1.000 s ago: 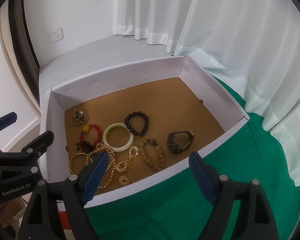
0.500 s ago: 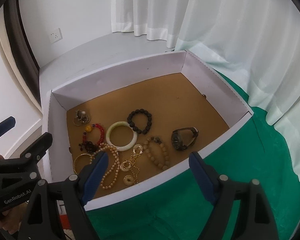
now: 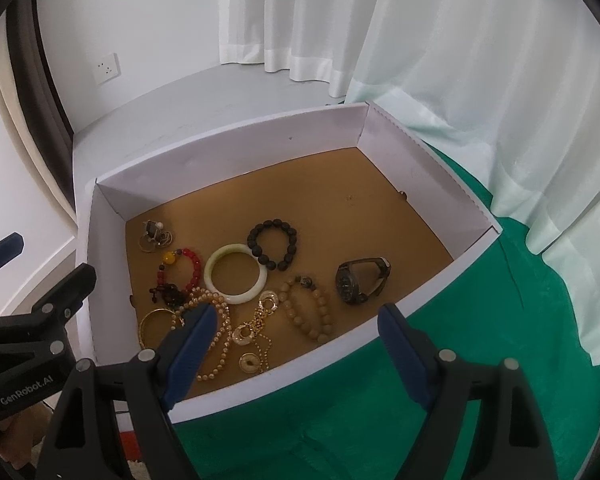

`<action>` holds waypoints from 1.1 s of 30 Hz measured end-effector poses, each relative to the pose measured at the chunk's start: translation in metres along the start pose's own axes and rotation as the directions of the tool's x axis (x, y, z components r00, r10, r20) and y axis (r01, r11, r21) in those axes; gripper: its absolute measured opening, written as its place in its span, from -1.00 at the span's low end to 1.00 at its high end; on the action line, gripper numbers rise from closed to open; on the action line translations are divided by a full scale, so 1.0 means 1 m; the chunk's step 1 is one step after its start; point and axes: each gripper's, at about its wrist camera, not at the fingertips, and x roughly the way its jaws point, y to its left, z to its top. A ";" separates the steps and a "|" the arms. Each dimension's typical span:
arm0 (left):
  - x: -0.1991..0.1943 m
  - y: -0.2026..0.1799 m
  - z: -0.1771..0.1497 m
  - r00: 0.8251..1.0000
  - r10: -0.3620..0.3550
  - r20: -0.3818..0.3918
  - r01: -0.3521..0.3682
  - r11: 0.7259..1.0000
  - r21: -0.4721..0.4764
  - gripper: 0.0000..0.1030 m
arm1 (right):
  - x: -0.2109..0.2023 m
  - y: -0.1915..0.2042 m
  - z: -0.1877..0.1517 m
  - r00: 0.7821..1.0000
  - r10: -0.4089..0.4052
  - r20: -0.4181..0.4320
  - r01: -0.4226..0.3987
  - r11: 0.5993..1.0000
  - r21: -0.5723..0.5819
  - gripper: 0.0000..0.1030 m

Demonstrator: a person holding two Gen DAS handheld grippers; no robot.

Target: Organize jewelry

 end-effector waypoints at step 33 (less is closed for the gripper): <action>0.005 0.004 0.000 1.000 0.003 -0.008 -0.004 1.000 -0.013 0.99 | 0.003 0.005 0.001 1.000 -0.016 -0.004 0.016 0.999 -0.035 0.63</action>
